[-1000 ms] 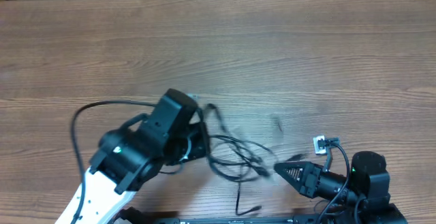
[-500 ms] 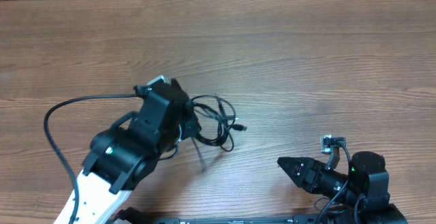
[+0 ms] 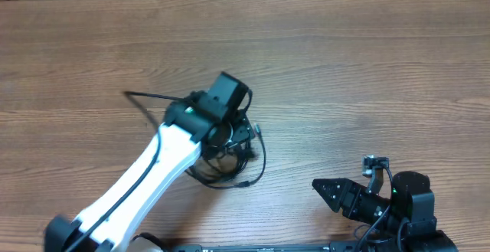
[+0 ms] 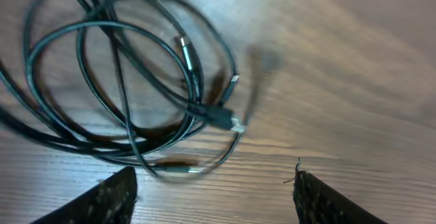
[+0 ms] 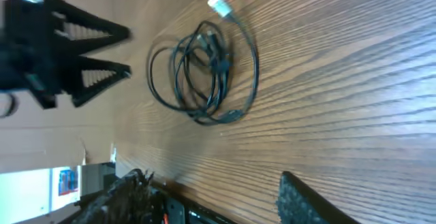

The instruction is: Untangle cables

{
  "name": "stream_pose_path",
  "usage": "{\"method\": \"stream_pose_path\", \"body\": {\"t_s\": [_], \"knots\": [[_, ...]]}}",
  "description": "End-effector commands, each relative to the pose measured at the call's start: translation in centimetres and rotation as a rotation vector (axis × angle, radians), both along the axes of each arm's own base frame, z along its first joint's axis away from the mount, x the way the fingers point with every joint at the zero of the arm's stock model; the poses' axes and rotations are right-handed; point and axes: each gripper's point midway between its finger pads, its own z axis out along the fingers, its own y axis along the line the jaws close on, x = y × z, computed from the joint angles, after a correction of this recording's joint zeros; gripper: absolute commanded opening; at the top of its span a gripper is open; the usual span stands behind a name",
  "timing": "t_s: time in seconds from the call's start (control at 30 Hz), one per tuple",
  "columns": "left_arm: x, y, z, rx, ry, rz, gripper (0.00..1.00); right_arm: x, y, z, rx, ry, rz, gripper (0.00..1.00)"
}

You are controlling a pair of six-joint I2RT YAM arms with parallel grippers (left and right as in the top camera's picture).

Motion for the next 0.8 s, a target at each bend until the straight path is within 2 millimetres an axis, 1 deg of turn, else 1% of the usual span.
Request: {"method": "stream_pose_path", "body": {"t_s": [0.0,0.03,0.07,0.1,0.23,0.33,0.43,0.53,0.6,0.67,0.73,0.77], "knots": [[-0.2,-0.6,-1.3,-0.004,0.064,-0.006,0.54,0.3,-0.4,0.0,-0.023,-0.015,-0.024,0.61],[-0.2,-0.6,-1.7,0.002,0.073,-0.005,0.49,0.4,-0.5,-0.1,-0.028,-0.015,-0.029,0.61],[-0.2,-0.5,-1.9,0.008,0.080,-0.004,0.49,0.4,-0.6,-0.1,-0.031,-0.016,-0.033,0.62],[-0.1,-0.5,-2.0,0.010,0.083,-0.001,0.50,0.5,-0.7,-0.1,-0.035,-0.017,-0.037,0.62],[-0.1,0.1,-2.1,0.031,0.087,0.009,0.58,0.8,-1.2,-0.3,-0.059,-0.021,-0.063,0.66],[-0.4,1.3,-2.3,0.092,0.093,0.019,0.58,0.8,-1.2,-0.4,-0.062,-0.021,-0.067,0.67],[-1.2,3.1,-2.5,0.179,0.112,0.029,0.56,0.8,-1.2,-0.4,-0.063,-0.019,-0.067,0.67],[-1.7,5.5,-2.4,0.286,0.125,0.057,0.58,0.8,-1.2,-0.4,-0.064,-0.018,-0.067,0.67],[-2.5,7.2,-2.3,0.339,0.166,0.122,0.57,0.8,-1.2,-0.4,-0.064,-0.018,-0.067,0.67],[-3.5,9.3,-1.9,0.388,0.216,0.229,0.57,0.8,-1.2,-0.4,-0.063,-0.018,-0.067,0.67],[-4.2,10.7,-1.4,0.405,0.246,0.298,0.57,0.8,-1.2,-0.4,-0.064,-0.017,-0.067,0.67],[-4.4,11.0,-1.2,0.403,0.254,0.309,0.57,0.8,-1.2,-0.4,-0.064,-0.018,-0.067,0.68]]}}
